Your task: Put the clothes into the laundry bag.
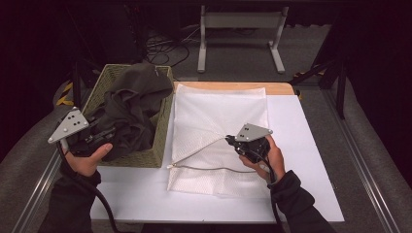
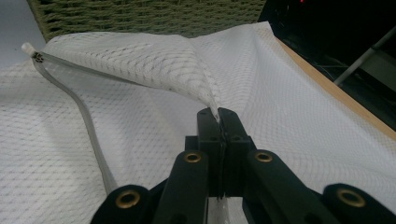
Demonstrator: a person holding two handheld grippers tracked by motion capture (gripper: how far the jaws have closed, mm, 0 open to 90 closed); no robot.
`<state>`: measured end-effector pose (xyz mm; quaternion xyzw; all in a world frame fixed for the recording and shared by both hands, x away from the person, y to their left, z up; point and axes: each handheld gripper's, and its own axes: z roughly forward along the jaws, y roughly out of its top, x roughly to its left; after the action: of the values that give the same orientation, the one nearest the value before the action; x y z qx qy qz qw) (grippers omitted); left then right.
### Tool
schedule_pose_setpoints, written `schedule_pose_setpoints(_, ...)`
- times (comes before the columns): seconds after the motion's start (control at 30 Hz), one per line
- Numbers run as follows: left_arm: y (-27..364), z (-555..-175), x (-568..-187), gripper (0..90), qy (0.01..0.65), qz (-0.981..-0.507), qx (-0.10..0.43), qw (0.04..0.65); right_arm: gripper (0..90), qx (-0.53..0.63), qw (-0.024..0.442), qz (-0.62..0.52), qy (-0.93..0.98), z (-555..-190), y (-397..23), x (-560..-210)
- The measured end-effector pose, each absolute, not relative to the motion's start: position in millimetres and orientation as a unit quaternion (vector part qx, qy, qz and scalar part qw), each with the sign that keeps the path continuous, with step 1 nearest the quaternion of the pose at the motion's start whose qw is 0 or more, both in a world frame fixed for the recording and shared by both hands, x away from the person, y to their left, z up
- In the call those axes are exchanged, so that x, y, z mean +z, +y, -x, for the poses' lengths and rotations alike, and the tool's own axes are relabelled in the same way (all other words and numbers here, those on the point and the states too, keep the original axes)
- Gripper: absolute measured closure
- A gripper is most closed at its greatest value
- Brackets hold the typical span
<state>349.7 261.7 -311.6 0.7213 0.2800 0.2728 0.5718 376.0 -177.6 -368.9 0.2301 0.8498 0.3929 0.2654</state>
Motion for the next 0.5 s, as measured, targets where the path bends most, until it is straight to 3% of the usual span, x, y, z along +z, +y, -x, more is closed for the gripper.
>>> schedule_pose_setpoints(0.5,252,-309,-294,68.2,0.25,-0.7,0.266,0.614,89.0,0.4,0.263,-0.243,0.844,-379,-181,-369)
